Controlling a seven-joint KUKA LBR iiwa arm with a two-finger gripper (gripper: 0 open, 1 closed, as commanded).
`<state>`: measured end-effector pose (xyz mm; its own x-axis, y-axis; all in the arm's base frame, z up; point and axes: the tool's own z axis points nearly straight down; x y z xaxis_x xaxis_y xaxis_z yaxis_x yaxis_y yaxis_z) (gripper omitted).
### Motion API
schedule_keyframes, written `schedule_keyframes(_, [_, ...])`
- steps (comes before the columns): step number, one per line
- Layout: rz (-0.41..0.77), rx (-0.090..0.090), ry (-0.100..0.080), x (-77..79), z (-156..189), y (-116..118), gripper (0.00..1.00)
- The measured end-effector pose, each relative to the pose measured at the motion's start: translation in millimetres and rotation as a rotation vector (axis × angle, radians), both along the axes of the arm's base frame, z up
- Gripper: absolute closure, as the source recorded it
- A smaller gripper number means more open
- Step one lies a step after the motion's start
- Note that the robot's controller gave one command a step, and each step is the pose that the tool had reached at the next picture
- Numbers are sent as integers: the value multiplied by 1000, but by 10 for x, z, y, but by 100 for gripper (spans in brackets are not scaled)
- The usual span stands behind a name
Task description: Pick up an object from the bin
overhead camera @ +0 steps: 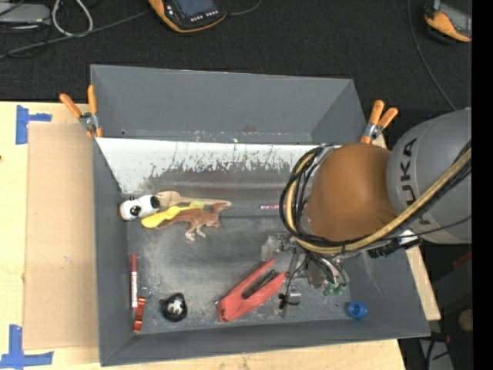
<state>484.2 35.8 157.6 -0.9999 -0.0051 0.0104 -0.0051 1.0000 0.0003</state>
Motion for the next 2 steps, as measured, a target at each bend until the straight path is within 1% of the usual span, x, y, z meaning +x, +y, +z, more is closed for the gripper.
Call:
schedule_keyframes(1, [-2,0,-8,19,39,-2,0])
schedule_keyframes(2, [269,2,-11,114,-565,148,0])
